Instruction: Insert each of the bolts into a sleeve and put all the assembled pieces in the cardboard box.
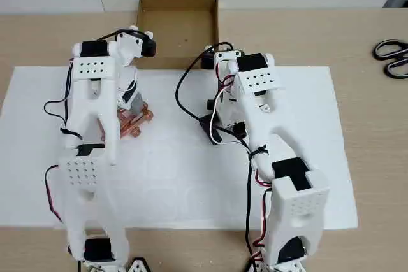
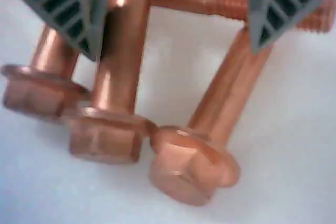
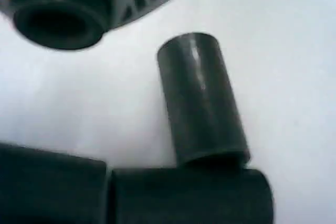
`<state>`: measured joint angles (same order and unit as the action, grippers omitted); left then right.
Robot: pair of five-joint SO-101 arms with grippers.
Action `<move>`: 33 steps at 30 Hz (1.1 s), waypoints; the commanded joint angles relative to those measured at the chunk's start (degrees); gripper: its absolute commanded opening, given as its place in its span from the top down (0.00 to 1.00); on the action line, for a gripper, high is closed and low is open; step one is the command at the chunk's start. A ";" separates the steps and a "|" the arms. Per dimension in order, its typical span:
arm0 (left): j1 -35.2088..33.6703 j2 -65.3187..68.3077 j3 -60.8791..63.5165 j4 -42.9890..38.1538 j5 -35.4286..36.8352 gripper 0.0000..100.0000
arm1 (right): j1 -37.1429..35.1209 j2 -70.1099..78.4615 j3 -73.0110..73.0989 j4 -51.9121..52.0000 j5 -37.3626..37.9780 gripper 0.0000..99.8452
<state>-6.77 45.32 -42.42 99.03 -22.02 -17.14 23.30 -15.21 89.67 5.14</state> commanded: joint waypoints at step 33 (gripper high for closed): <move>5.27 4.92 -2.59 1.05 -0.35 0.96 | 0.40 -4.26 -2.37 0.22 0.26 1.00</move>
<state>-1.41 50.51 -43.56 99.56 -22.37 -17.14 23.30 -15.21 89.67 5.14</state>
